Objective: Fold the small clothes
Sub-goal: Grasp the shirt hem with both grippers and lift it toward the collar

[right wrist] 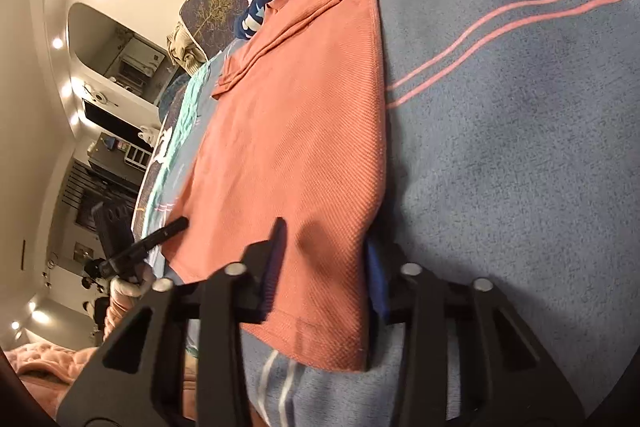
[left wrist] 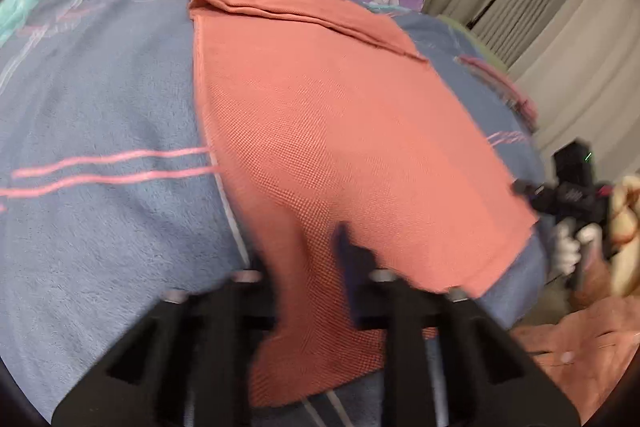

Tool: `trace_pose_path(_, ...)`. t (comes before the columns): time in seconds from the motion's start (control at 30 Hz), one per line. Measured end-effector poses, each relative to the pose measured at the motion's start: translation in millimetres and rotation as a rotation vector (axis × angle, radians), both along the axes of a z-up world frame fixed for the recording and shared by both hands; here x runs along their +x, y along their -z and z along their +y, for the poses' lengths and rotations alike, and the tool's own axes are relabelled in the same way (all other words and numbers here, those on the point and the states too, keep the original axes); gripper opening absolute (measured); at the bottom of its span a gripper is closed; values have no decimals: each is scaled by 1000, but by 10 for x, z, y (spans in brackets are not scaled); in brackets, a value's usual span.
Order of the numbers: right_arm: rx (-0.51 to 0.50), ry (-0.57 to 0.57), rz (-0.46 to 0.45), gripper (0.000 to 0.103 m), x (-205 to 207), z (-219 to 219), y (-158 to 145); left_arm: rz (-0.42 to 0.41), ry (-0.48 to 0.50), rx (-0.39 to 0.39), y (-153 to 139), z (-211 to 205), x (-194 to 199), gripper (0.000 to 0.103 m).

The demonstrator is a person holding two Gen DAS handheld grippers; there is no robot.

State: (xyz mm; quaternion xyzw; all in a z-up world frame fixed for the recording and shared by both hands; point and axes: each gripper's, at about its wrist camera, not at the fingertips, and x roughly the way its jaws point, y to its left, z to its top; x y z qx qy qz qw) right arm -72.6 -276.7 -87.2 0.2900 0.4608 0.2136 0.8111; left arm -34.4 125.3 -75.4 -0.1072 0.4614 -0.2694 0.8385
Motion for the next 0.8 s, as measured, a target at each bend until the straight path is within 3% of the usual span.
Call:
trace_pose_path(0.07,13,1,20,5,-8,-27,13,7,-30,-31,-13,67,9,6)
trace_pose_path(0.2,32,10,-25,4,-28,-106,-139,-119,-35,3,-287,-10,-97,5)
trace_pose_path(0.37,62,25,-209,3,-161,-165,-763,-283,-39,-74,-874,16,-233,3)
trace_pose_path(0.53,55,37,-425,3,-762,-232,-1454,-431,-34,-153,-1431,142,-761,2)
trace_pose_path(0.6,-1,58,-499,3,-1048,-247,-1653,-482,-35,-164,-1586,157,-1003,2)
trace_pose_path(0.7,-69,82,-482,4,-1077,-271,-1644,-494,-25,-164,-1609,80,-1091,2)
trace_pose_path(0.8,-37,98,-399,4,-819,-293,-1413,-443,-20,-142,-1462,-30,-884,2)
